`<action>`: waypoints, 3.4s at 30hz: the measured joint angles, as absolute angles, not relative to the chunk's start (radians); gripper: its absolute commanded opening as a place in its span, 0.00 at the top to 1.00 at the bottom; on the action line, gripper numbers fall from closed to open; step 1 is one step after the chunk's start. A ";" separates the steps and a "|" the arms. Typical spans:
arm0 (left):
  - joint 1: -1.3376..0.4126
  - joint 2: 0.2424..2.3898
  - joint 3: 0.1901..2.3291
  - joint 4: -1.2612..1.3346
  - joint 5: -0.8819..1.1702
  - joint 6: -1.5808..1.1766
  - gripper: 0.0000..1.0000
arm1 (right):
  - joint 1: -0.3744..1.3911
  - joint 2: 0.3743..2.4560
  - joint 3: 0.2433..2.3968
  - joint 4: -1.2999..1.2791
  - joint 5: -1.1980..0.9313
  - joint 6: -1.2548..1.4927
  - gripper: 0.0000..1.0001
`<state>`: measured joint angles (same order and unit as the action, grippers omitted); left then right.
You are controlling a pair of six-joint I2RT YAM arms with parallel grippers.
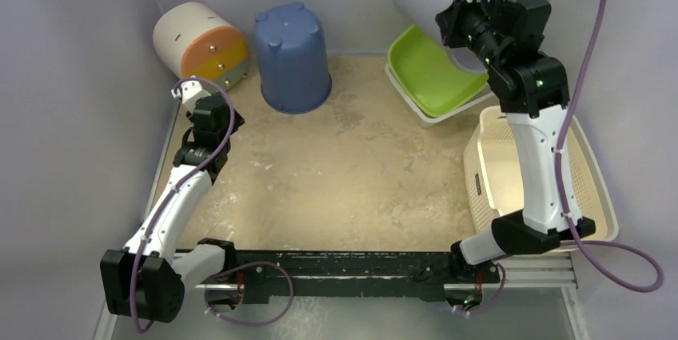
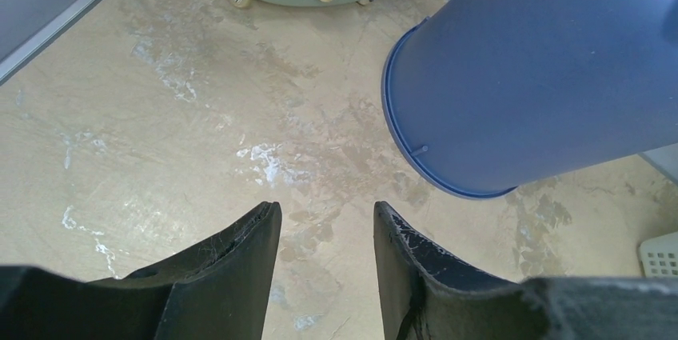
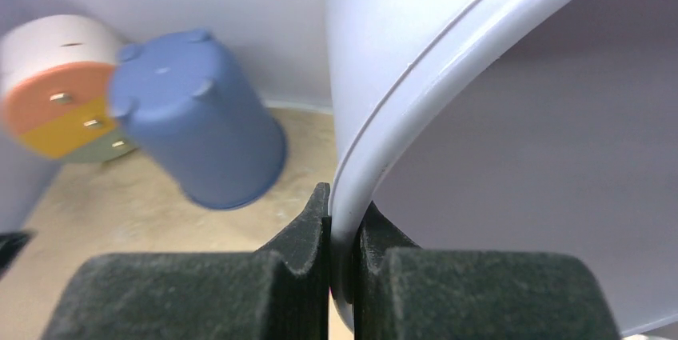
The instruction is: Turn the large container upside down
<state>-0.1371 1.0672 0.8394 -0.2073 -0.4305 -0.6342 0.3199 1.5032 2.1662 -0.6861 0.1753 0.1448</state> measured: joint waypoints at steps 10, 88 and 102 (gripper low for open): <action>-0.124 1.082 0.840 -0.218 -0.437 -0.645 0.61 | 0.320 1.379 1.958 -0.674 -0.354 0.291 1.00; -0.067 1.116 0.974 -0.264 -0.579 -0.578 0.74 | 0.511 2.044 1.148 1.577 -1.142 2.056 0.95; -0.009 1.008 0.936 -0.376 -0.569 -0.571 1.00 | 0.463 2.075 1.121 1.584 -1.094 2.062 0.95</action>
<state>-0.0086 1.0084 0.9360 -0.3756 -0.5686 -0.5709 0.4633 2.0747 1.1213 1.5837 -1.0939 2.0624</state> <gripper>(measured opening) 0.006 0.111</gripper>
